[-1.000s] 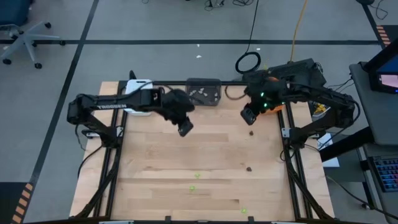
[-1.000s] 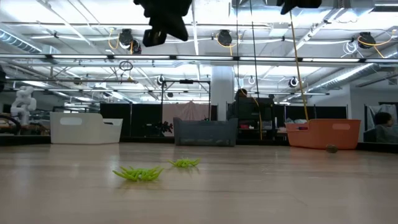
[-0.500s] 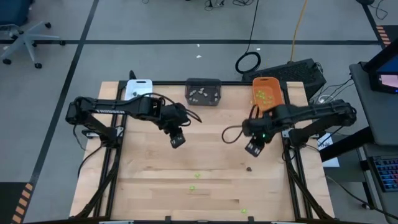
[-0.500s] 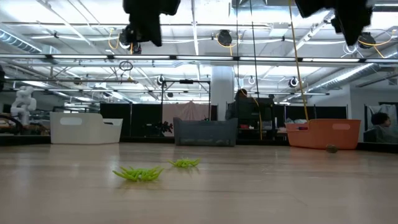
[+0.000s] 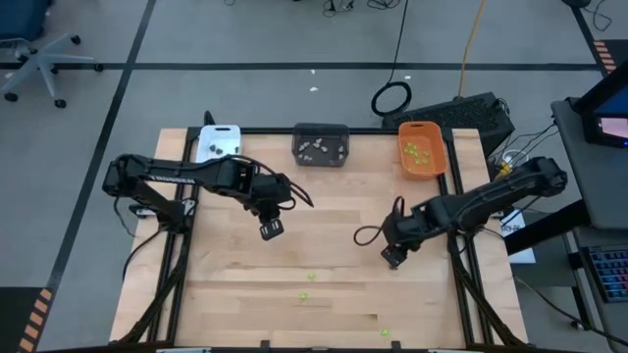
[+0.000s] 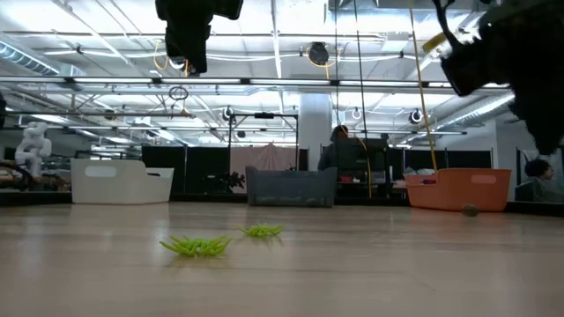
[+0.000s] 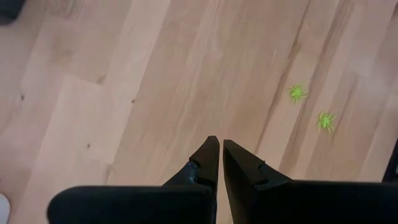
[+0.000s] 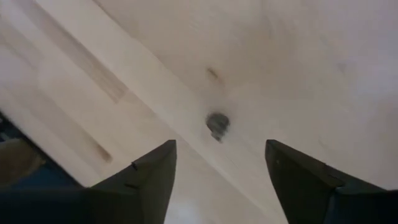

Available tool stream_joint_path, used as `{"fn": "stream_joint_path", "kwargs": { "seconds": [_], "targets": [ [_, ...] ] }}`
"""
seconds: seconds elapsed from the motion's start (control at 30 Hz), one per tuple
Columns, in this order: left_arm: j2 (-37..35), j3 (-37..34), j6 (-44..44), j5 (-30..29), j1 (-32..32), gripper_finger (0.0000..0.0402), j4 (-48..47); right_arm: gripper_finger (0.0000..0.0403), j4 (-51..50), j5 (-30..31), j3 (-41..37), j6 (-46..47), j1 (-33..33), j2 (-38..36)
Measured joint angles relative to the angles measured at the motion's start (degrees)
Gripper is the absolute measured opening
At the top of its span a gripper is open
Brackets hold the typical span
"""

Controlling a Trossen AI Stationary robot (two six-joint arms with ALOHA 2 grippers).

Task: Sort Halloween decoration
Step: Put the black toy skull into the white bin

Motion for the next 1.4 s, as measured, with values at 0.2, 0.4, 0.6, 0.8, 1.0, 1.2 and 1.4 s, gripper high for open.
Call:
{"fn": "stream_joint_path", "kwargs": {
  "seconds": [0.2,0.4,0.6,0.8,1.0,1.2,1.4],
  "targets": [
    [0.00,0.00,-0.04,-0.78,0.02,0.0022,0.00,0.0253,0.53,1.59,-2.74,7.39,2.70,0.04],
    [0.00,0.00,-0.06,-2.56,0.02,0.0022,0.00,0.0246,5.30,4.79,-2.73,7.66,6.37,2.45],
    [0.00,0.00,0.37,-3.33,0.07,0.0022,0.00,0.0232,7.24,5.90,-2.73,5.75,8.85,8.90],
    [0.00,0.00,0.35,-3.34,0.07,0.0022,-0.22,0.0219,8.78,5.92,-2.73,4.19,9.05,14.73],
    [0.00,0.00,0.37,-4.18,0.07,0.0022,-0.43,0.0200,11.28,4.26,-2.61,4.28,8.99,17.71],
    [0.00,0.00,0.37,-4.41,0.07,0.0022,-0.44,0.0150,11.20,4.44,-2.54,4.77,9.27,18.40],
    [0.00,0.00,0.37,-5.07,0.07,0.0022,-0.44,0.0078,11.28,4.56,-2.61,4.40,9.24,18.45]
  ]
}}
